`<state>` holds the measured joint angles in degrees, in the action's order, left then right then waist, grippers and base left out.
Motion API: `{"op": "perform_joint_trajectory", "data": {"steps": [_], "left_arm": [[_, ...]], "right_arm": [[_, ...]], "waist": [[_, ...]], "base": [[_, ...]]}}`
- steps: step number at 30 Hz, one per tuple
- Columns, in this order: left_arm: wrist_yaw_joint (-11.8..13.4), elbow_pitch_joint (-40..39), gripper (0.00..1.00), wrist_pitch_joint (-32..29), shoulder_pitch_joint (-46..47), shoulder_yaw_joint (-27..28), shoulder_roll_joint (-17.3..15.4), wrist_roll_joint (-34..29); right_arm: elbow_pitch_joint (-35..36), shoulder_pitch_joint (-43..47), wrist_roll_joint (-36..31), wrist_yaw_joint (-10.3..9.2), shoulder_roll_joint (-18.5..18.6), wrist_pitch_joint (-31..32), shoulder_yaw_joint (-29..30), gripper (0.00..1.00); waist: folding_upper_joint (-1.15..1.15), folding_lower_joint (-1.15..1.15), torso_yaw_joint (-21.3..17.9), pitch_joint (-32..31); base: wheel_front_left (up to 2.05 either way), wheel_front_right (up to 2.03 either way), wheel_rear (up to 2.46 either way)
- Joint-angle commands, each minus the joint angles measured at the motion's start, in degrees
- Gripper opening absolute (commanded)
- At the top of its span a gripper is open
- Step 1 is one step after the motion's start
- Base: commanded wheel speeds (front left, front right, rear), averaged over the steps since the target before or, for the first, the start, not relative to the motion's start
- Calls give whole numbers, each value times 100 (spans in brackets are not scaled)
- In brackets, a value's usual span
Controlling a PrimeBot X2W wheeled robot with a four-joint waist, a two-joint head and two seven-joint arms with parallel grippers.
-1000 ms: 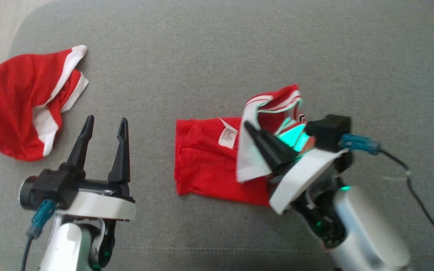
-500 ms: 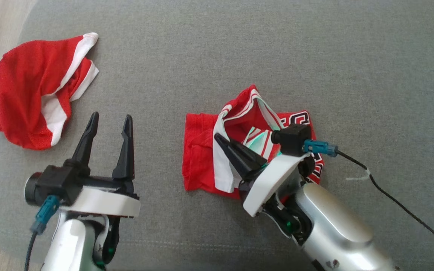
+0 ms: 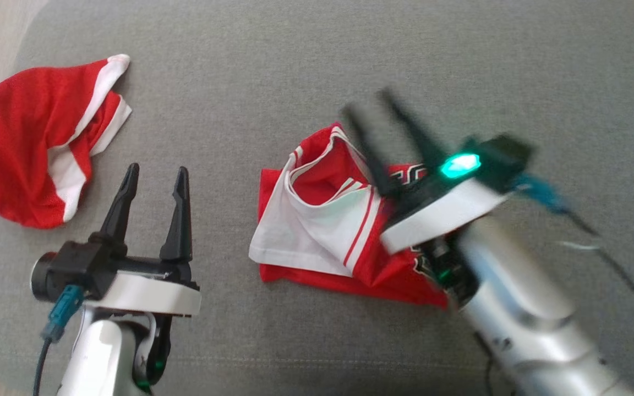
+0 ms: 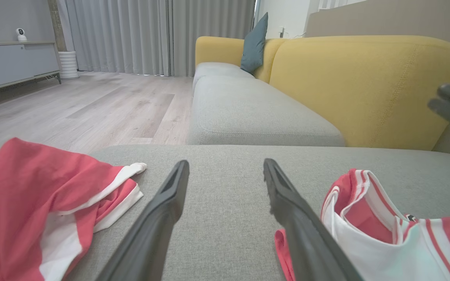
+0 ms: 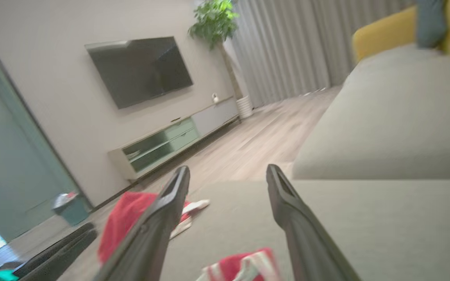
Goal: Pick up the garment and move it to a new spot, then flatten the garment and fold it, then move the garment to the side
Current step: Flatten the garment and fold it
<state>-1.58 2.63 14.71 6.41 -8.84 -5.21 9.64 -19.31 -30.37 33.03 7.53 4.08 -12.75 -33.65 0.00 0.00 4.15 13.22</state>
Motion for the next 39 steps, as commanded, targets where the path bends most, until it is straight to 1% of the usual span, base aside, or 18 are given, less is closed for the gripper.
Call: {"op": "perform_joint_trajectory", "data": {"steps": [1, 3, 4, 5, 9, 12, 14, 18, 22, 27, 35, 36, 37, 39], "left_arm": [[12, -189, 100, 29, 120, 223, -36, -60], [27, -196, 100, 29, 86, 245, -36, -65], [27, -196, 100, 29, 86, 245, -36, -65], [34, -198, 100, 29, 73, 253, -36, -69], [53, -201, 100, 29, 42, 285, -46, -83], [64, -191, 100, 29, 5, 321, -71, -86], [68, -182, 100, 29, -29, 331, -85, -91], [72, -146, 100, 29, -81, 327, -109, -104], [85, -106, 100, 29, -123, 322, -132, -104], [100, -81, 100, 29, -145, 307, -154, -97], [134, -50, 100, 29, -139, 285, -167, -75], [136, -44, 100, 29, -132, 278, -169, -72], [136, -41, 100, 29, -123, 273, -172, -69], [131, -36, 100, 29, -99, 255, -177, -64]], "right_arm": [[267, 122, -407, -4, -74, -88, 487, 100], [428, 399, -754, -4, 25, -1, 1042, 100], [428, 399, -754, -4, 25, -1, 1042, 100], [531, 555, -934, -4, 90, 73, 1322, 100], [1107, 1294, -1485, -4, 237, 434, 2302, 100], [1615, 1862, -1771, -4, 228, 714, 2822, 100], [1957, 2217, -1904, -4, 194, 889, 3041, 100], [2530, 2795, -2084, -4, 100, 1170, 3286, 100], [2854, 3069, -2112, -4, 15, 1339, 3369, 100], [3009, 3156, -2139, -4, -41, 1458, 3399, 100], [2998, 3157, -2159, -4, -77, 1606, 3461, 100], [2958, 3154, -2103, -4, -83, 1648, 3450, 48], [2886, 3148, -2049, -4, -89, 1718, 3428, 0], [2693, 3076, -2000, -4, -97, 1785, 3251, 0]], "waist": [[0, 0, -43, -50], [0, 0, -73, -75], [0, 0, -73, -75], [0, 0, -85, -85], [0, 0, -127, -128], [0, 0, -173, -175], [0, 0, -204, -207], [0, 0, -248, -265], [0, 0, -298, -301], [0, 0, -306, -312], [0, 0, -283, -275], [0, 0, -278, -267], [0, 0, -278, -256], [0, 0, -265, -228]], "base": [[0, 0, 0], [0, 0, 0], [0, 0, 0], [0, 0, 0], [0, 0, 0], [0, 0, 0], [0, 0, 0], [0, 0, 0], [0, 0, 0], [0, 0, 0], [0, 0, 0], [0, 0, 0], [0, 0, 0], [0, 0, 0]]}}
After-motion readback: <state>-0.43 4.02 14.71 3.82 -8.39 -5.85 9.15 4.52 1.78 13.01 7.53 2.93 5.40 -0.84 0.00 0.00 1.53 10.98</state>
